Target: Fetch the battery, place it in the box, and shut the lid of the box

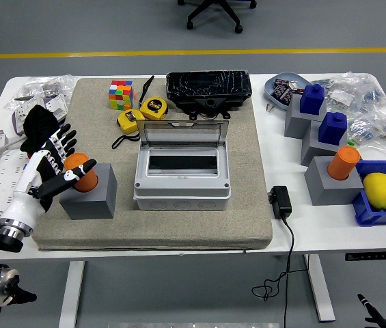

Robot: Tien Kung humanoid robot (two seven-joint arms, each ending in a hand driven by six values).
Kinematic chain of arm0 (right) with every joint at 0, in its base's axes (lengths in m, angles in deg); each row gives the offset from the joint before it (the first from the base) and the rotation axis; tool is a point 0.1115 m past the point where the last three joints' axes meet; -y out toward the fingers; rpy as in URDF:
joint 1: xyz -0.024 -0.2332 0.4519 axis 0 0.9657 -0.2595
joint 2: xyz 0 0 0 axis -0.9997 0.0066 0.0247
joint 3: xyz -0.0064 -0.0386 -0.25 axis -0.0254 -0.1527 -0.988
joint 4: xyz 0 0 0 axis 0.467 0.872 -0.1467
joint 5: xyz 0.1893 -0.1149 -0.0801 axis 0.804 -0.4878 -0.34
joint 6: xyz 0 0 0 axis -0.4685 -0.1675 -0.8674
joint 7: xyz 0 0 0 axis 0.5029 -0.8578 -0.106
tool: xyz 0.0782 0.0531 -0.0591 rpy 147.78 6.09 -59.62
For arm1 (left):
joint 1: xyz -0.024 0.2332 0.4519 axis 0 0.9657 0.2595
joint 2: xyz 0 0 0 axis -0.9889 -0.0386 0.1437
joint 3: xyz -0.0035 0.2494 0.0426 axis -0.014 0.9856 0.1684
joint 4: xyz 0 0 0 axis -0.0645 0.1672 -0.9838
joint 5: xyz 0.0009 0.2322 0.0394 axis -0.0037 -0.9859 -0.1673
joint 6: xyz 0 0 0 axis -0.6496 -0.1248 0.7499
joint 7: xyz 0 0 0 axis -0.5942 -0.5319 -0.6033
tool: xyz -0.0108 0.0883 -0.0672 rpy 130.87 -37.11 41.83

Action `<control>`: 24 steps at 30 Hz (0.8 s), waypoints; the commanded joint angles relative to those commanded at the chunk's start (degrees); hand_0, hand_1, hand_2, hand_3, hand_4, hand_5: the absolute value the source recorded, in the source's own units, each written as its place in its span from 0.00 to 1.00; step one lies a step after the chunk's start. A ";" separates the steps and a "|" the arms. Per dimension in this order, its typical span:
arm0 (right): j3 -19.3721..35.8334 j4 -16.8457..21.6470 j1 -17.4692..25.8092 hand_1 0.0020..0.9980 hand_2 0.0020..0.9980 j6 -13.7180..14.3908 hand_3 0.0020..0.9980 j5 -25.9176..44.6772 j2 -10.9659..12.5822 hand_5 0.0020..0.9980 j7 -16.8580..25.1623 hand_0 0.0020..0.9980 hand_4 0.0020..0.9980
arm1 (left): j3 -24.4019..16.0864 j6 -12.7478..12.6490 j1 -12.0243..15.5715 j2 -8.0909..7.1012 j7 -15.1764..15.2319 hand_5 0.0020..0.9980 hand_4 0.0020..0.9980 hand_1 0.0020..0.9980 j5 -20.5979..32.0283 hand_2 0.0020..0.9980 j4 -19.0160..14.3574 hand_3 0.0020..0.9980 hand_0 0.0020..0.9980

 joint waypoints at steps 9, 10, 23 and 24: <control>0.00 0.00 -0.02 0.78 0.74 -0.12 0.78 0.24 -0.03 0.91 0.05 0.91 1.00 | 2.26 -2.94 -0.54 0.48 1.57 0.02 1.00 1.00 -1.59 1.00 1.49 0.99 1.00; -0.09 0.00 0.00 0.77 0.74 -0.15 0.78 0.34 -0.03 0.91 0.08 0.90 1.00 | 2.57 -3.54 -0.52 0.48 1.88 0.00 1.00 1.00 -1.94 0.97 1.60 0.94 0.96; -0.08 0.00 -0.08 0.77 0.74 -0.30 0.78 0.37 -0.14 0.93 0.14 0.90 1.00 | 6.31 -9.23 -1.84 1.26 5.57 0.00 1.00 0.93 2.61 0.87 3.87 0.85 0.90; 0.06 0.00 -0.05 0.77 0.74 -0.29 0.78 0.26 -0.14 0.93 0.12 0.90 1.00 | 6.65 -9.60 -1.94 1.28 5.80 0.00 1.00 0.93 3.13 0.87 4.14 0.85 0.90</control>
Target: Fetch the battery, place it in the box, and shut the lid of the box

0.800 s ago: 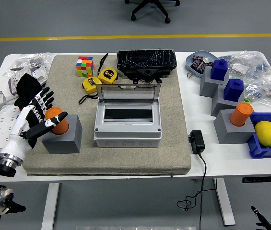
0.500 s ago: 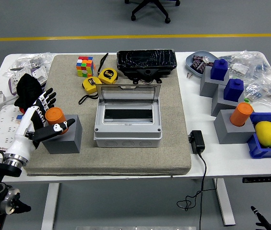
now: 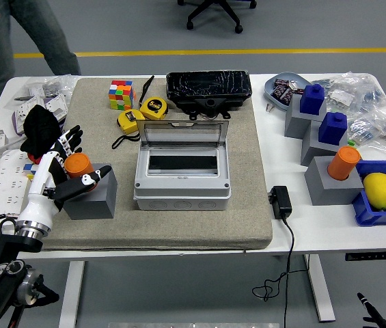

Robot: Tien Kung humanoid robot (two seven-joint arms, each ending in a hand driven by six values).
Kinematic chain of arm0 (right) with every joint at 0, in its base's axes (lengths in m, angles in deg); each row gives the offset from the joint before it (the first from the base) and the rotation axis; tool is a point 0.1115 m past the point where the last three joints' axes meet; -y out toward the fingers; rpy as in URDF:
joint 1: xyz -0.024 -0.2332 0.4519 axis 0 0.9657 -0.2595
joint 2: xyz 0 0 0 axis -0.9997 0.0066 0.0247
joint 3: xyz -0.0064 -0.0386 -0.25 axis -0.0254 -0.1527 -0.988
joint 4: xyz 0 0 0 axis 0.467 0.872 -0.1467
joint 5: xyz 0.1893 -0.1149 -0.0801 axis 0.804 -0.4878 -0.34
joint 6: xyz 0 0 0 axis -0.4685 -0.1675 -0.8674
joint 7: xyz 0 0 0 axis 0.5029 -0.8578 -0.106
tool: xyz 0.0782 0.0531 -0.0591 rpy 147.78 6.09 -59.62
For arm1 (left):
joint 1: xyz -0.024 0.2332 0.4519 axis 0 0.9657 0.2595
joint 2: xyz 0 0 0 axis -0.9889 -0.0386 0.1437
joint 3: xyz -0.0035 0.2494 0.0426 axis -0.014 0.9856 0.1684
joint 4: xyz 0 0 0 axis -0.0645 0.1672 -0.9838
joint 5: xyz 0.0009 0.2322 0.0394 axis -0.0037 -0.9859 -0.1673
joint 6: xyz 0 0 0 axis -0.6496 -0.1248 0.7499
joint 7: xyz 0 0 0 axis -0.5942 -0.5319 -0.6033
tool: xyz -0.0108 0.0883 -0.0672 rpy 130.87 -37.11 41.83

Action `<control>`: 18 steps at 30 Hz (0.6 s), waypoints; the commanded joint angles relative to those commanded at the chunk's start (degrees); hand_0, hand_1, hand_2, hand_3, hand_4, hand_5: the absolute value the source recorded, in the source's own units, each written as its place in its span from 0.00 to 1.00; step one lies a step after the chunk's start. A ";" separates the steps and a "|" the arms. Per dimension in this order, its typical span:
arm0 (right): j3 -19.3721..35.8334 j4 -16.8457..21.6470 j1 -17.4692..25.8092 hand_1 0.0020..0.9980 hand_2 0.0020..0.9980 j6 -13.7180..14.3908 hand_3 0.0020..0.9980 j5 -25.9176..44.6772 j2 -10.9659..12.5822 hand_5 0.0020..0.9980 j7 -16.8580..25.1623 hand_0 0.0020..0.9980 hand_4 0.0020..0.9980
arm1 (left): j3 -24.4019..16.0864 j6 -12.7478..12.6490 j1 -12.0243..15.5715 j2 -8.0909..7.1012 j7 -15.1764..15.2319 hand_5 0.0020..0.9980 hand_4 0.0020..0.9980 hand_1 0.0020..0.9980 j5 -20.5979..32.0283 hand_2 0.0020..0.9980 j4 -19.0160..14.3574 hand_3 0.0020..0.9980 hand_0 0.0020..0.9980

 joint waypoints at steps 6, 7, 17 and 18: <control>0.42 0.00 0.17 0.77 0.73 0.04 0.78 -0.28 -0.04 0.94 -0.04 0.90 1.00 | 1.06 -1.73 -0.08 0.19 0.74 0.00 1.00 0.86 1.18 0.78 1.35 0.73 0.82; 0.40 0.00 0.17 0.77 0.73 0.03 0.78 -0.23 -0.05 0.94 -0.03 0.90 1.00 | 1.15 -1.99 -0.07 0.21 0.80 0.00 1.00 0.86 1.15 0.78 1.54 0.73 0.82; 0.28 0.00 0.11 0.77 0.73 0.02 0.78 0.02 -0.06 0.95 0.05 0.90 1.00 | 2.32 -4.22 -0.51 0.36 1.21 0.00 1.00 0.70 1.14 0.60 2.73 0.62 0.69; 0.34 0.00 0.10 0.77 0.73 0.03 0.78 -0.04 -0.05 0.95 0.04 0.90 1.00 | 2.47 -4.36 -0.56 0.36 1.23 0.00 1.00 0.70 1.17 0.60 2.85 0.62 0.69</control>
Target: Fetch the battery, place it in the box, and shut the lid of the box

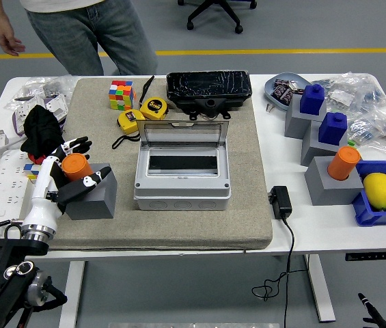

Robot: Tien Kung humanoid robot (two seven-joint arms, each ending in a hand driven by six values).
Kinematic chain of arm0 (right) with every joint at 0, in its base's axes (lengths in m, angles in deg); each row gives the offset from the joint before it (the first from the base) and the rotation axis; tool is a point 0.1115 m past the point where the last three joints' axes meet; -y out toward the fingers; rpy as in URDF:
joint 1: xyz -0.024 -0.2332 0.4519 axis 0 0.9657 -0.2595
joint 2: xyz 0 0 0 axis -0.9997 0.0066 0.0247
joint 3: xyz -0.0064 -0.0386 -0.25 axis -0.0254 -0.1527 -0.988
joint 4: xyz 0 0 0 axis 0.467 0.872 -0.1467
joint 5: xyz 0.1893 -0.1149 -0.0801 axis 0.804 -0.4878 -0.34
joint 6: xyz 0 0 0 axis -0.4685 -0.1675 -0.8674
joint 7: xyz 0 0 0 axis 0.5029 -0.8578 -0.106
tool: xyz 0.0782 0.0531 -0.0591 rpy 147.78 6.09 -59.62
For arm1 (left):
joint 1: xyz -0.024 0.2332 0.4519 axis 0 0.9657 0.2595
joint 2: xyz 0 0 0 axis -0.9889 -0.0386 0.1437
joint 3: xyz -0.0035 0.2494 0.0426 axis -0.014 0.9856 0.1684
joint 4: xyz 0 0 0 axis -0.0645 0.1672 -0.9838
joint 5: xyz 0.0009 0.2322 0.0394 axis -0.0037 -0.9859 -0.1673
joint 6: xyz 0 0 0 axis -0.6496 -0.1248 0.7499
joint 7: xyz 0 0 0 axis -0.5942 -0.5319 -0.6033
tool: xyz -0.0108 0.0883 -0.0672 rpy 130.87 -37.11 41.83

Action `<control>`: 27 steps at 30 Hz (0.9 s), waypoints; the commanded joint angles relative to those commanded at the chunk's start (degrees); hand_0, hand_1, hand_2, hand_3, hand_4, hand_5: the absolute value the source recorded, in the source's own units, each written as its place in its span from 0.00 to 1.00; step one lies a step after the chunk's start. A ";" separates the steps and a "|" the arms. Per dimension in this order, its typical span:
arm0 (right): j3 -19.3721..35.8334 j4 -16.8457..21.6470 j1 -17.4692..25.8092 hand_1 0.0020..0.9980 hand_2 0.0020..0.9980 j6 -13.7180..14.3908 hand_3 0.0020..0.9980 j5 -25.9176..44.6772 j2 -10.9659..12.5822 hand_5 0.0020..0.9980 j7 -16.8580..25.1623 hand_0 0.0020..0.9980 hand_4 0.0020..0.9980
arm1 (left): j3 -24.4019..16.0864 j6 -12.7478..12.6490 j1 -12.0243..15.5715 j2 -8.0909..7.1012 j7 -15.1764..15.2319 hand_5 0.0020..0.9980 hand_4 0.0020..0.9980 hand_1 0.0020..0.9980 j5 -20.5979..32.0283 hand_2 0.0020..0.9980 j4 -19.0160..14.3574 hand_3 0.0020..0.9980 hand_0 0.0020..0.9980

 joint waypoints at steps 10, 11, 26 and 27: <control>0.15 0.00 0.02 0.77 0.73 0.01 0.78 -0.14 0.09 0.96 0.00 0.90 1.00 | 1.43 -2.58 -0.44 0.06 0.32 0.00 1.00 0.40 -0.28 0.30 0.22 0.31 0.49; 0.12 0.00 0.03 0.77 0.73 0.01 0.78 -0.10 0.09 0.96 0.01 0.90 1.00 | 1.55 -2.97 -0.51 0.06 0.39 0.00 1.00 0.40 -0.29 0.30 0.17 0.31 0.49; 0.36 0.00 -0.08 0.77 0.73 0.06 0.77 -0.07 0.12 0.96 0.05 0.90 1.00 | 3.44 -9.59 -1.49 0.14 2.05 0.00 1.00 0.05 -0.72 0.09 -0.19 0.06 0.16; 0.36 0.00 -0.09 0.77 0.73 0.06 0.77 -0.06 0.13 0.96 0.05 0.90 1.00 | 3.50 -9.77 -1.55 0.14 2.26 0.00 1.00 0.05 -0.52 0.09 -0.17 0.06 0.16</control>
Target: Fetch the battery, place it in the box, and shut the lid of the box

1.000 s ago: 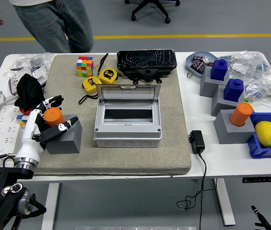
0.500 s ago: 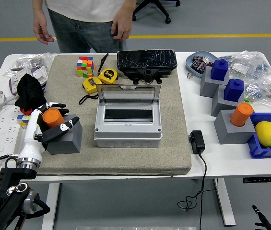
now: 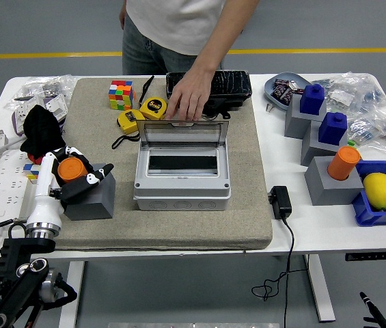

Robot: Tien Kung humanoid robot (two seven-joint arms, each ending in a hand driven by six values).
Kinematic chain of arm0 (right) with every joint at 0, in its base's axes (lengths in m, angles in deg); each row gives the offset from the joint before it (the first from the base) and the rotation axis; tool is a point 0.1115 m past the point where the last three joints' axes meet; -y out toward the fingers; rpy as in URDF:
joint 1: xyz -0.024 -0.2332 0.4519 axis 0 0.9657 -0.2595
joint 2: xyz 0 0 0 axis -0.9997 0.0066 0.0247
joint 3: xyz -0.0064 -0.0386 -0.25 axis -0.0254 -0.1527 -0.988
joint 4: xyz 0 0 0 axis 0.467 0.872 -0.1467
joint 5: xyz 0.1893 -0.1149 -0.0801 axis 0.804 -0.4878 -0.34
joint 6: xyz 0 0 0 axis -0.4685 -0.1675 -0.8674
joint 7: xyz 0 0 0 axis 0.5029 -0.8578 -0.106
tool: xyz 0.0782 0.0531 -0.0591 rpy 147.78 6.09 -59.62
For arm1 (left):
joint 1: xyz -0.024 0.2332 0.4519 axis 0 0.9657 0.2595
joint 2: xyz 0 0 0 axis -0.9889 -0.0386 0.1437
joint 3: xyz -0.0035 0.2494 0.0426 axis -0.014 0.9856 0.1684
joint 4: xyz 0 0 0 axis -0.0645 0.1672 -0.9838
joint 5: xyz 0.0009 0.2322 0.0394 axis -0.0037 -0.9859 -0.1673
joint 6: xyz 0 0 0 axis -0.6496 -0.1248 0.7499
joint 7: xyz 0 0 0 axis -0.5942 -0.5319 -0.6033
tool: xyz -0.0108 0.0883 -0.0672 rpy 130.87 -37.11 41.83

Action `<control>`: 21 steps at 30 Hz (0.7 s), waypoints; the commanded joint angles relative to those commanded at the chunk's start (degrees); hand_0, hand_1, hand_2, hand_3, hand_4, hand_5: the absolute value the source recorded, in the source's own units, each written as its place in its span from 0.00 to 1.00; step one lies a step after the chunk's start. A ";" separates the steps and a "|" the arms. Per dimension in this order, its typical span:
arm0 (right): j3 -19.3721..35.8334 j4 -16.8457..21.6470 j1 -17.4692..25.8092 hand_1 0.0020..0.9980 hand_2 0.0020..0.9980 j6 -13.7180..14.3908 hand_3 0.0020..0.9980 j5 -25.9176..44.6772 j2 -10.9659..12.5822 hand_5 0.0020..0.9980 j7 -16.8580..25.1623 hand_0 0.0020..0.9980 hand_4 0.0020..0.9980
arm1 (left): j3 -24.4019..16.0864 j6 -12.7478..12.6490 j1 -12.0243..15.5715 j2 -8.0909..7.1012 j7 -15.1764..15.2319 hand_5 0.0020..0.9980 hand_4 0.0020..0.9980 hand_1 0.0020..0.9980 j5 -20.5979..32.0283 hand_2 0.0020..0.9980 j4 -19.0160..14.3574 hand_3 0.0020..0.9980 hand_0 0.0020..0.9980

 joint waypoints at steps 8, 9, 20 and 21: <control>-0.05 0.00 -0.04 0.77 0.73 0.02 0.77 0.11 -0.01 0.96 -0.01 0.90 1.00 | 0.84 0.65 -0.72 -0.27 0.58 0.00 1.00 0.00 -1.06 0.04 -0.97 0.02 0.13; -0.04 0.00 -0.04 0.77 0.73 0.02 0.77 0.12 -0.02 0.96 0.00 0.90 1.00 | 1.10 0.79 -0.90 -0.37 0.45 0.00 1.00 0.00 -2.14 0.04 -1.32 0.02 0.13; 0.09 0.00 -0.05 0.77 0.73 -0.01 0.77 -0.06 0.03 0.97 -0.06 0.90 1.00 | 4.97 -1.05 -5.23 -2.03 -0.73 0.02 0.95 0.00 -11.27 0.01 -5.19 0.00 0.09; 0.07 0.00 -0.08 0.77 0.73 -0.01 0.77 -0.05 0.04 0.97 -0.07 0.90 1.00 | 5.62 -1.53 -5.72 -2.17 -1.10 0.02 0.95 0.00 -13.08 0.01 -5.53 0.00 0.09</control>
